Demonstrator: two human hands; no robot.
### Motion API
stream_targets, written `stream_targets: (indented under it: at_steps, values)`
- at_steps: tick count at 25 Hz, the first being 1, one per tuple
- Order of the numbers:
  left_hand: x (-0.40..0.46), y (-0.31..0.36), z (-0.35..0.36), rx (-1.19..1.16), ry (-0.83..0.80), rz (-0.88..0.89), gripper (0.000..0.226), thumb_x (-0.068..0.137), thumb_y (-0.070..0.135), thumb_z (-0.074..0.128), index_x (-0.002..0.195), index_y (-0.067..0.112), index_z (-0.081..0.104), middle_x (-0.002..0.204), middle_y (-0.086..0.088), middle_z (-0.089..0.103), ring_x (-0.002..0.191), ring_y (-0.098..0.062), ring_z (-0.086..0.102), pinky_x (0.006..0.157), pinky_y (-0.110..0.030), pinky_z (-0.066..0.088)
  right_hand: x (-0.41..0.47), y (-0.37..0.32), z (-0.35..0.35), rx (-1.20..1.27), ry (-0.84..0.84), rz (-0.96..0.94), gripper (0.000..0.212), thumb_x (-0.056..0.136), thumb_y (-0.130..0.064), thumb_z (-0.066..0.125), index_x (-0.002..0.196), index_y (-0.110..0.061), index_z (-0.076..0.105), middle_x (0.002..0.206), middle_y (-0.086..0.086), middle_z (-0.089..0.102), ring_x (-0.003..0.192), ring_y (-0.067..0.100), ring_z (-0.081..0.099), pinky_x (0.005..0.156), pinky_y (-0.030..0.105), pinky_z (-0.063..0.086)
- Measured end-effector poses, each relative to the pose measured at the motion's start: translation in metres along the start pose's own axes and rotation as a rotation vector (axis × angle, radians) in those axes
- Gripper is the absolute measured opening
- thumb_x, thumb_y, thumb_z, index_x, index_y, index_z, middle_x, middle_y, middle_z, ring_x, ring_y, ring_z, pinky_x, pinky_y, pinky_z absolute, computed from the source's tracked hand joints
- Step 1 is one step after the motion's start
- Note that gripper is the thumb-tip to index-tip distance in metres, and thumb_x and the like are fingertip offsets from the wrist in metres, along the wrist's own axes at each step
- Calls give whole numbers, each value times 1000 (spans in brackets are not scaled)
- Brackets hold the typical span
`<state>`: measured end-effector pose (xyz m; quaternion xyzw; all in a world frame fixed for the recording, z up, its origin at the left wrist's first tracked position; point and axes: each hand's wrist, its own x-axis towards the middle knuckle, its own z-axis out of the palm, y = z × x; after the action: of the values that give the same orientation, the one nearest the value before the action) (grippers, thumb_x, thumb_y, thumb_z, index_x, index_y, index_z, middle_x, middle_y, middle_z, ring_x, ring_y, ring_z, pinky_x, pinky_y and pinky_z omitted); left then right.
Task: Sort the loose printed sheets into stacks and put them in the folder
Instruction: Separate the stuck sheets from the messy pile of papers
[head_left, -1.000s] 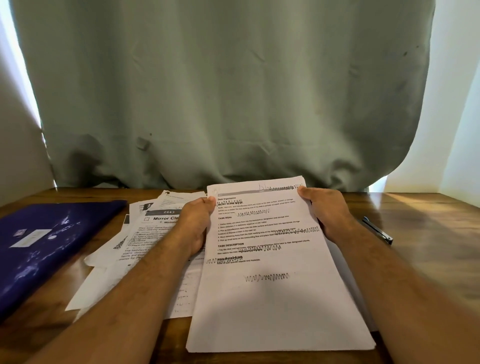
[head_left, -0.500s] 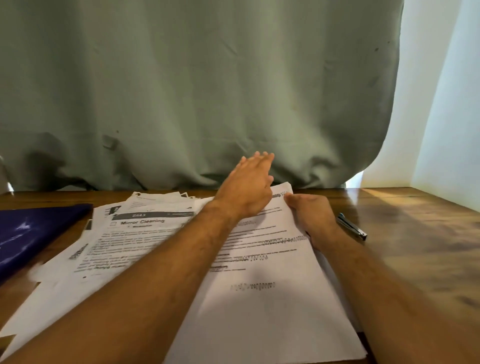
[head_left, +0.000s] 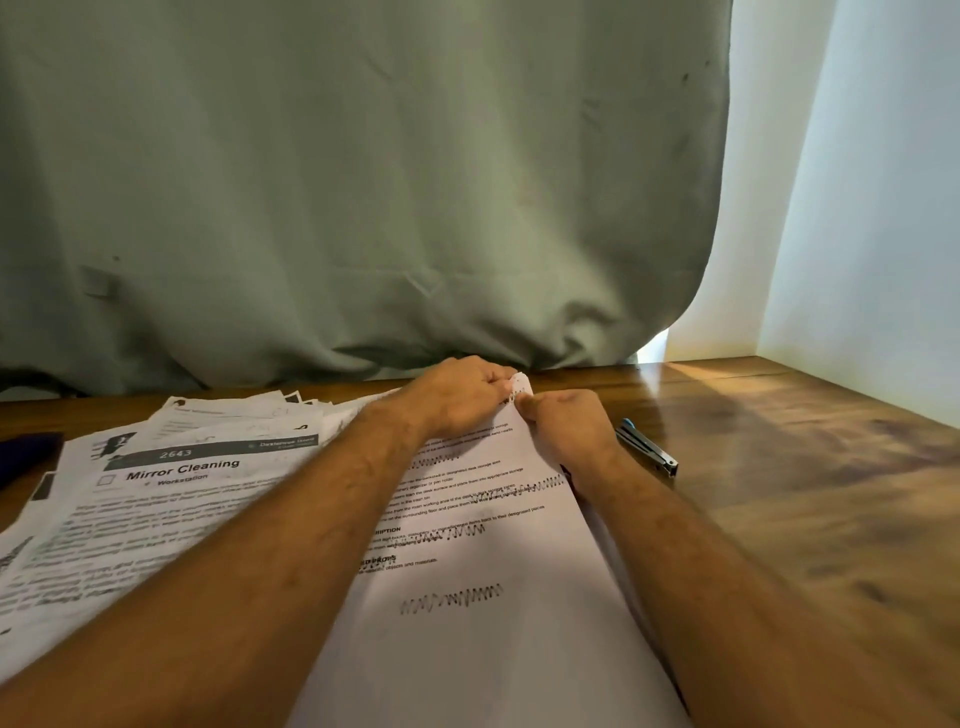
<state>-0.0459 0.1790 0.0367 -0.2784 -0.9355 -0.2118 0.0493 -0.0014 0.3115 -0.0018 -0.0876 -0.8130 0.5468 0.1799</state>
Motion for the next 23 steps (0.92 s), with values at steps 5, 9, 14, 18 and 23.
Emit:
stream_targets:
  at_steps: [5,9,14,18,23]
  values:
    - [3,-8,23,-130,80,-67,40,105,26,43,143,37,54,123,4,65,90,-5,61,75,-21,49,-2,-2,-7,174,-34,203,16,92,-22,65,84,-9,71,81,9,73,73,23,70,69,33,56]
    - [1,-11,35,-43,288,-59,37,106,31,44,140,38,56,133,2,63,112,-18,60,98,-42,53,-3,-4,-6,76,-42,106,18,94,-24,62,93,-8,71,87,9,73,79,26,69,74,37,56]
    - [-7,-2,41,-216,294,-119,34,105,24,51,134,37,63,125,4,69,92,-14,67,83,-37,61,-4,4,-8,22,-55,87,19,94,-25,61,86,-12,72,83,6,74,80,22,71,77,39,59]
    - [-7,-2,39,-295,299,-148,31,102,25,56,129,35,67,118,7,72,79,-13,71,72,-35,64,0,3,-39,-457,159,-164,27,92,-26,57,66,-21,65,69,0,66,67,22,63,60,29,50]
    - [-3,-1,46,-199,297,-119,26,103,24,54,126,32,62,123,5,68,100,-11,63,86,-25,54,-1,21,-64,-968,177,-5,25,86,-29,60,106,-14,61,116,13,62,118,35,46,93,42,41]
